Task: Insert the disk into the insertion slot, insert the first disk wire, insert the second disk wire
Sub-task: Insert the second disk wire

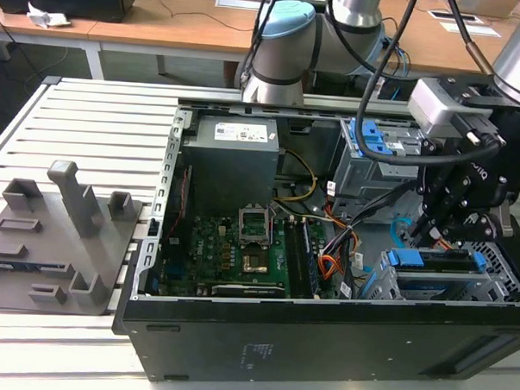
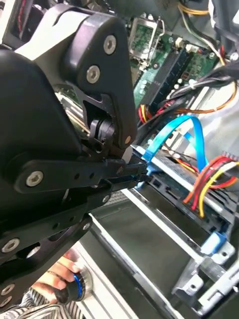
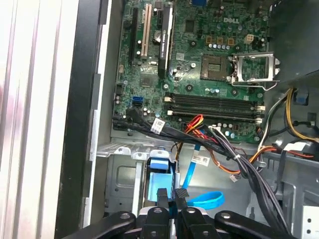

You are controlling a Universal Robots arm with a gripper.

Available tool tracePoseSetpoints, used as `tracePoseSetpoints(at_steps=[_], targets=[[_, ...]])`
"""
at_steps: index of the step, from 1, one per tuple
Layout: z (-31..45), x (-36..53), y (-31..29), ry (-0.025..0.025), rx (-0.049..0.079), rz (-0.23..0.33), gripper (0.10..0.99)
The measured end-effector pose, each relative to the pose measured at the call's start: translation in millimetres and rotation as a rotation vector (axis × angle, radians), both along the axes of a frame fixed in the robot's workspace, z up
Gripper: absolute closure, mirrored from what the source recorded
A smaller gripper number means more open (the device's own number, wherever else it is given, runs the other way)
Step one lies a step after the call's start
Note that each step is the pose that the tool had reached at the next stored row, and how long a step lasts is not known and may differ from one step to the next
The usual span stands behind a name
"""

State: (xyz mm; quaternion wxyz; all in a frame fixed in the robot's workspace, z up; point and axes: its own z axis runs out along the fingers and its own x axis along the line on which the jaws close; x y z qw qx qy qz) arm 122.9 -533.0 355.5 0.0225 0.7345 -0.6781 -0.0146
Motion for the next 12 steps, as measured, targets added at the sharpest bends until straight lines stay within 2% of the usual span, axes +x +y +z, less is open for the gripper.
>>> tracePoseSetpoints(at_steps=[5,12], targets=[[-5.6,17.4,-0.5,0.0,0.0,-0.002,0.925],[-11.0,24.7,-0.7,0.0001,-0.001,-0.002,0.925]])
